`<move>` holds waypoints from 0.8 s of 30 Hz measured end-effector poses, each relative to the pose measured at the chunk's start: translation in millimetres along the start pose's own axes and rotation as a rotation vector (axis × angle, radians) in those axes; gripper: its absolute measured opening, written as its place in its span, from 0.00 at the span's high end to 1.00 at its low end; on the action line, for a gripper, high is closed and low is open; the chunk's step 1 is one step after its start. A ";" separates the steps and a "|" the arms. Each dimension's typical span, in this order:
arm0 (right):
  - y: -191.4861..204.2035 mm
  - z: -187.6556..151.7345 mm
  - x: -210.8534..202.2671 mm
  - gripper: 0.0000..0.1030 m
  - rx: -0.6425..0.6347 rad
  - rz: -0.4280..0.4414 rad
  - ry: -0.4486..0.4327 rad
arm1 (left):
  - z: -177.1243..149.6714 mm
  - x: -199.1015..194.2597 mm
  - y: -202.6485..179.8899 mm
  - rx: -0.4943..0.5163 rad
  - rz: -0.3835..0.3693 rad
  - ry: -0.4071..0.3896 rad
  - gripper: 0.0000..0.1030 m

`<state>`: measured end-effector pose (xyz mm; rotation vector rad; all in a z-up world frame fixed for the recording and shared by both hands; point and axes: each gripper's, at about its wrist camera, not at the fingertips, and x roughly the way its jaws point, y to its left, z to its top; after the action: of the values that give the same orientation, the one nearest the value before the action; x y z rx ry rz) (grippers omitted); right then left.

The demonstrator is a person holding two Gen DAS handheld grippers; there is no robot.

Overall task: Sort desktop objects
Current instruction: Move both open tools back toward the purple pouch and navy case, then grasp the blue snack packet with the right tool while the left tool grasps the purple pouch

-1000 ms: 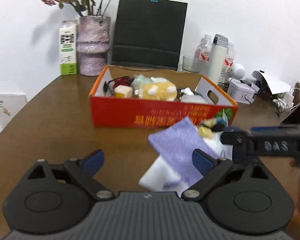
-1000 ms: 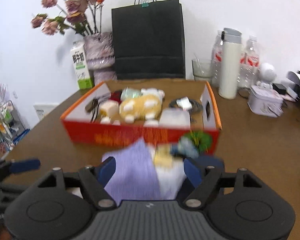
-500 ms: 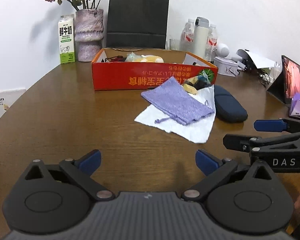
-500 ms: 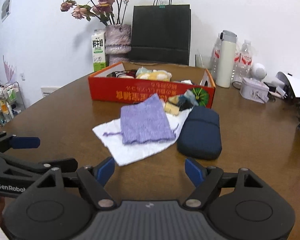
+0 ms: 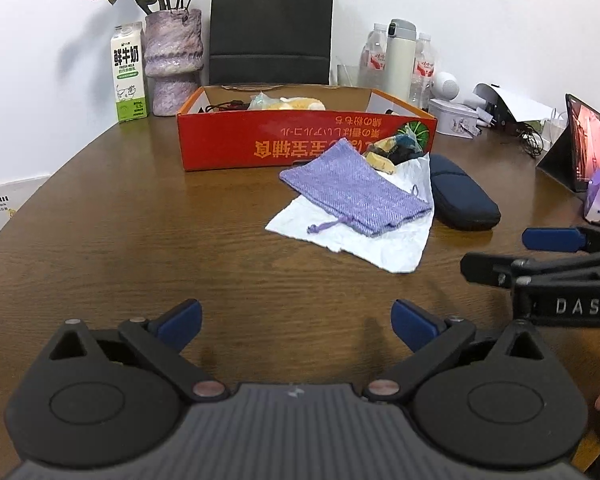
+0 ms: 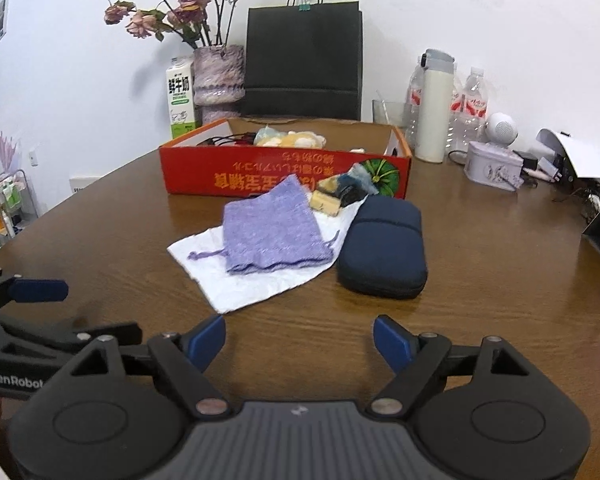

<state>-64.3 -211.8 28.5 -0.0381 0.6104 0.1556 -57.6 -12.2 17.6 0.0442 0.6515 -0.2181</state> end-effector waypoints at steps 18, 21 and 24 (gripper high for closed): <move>-48.2 69.6 92.4 0.23 0.052 -0.129 -0.009 | 87.3 105.2 -10.9 -0.048 -0.100 -0.013 0.02; -58.3 67.2 109.5 0.30 0.088 -0.151 0.042 | 99.1 135.8 -25.6 0.043 -0.082 0.042 0.06; -71.4 58.8 109.7 0.32 0.142 -0.113 0.065 | 98.0 148.2 -28.7 0.067 -0.090 0.080 0.19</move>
<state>68.9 -262.9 13.0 0.0597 0.6807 0.0014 109.3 -78.7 6.5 0.0884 0.7265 -0.3264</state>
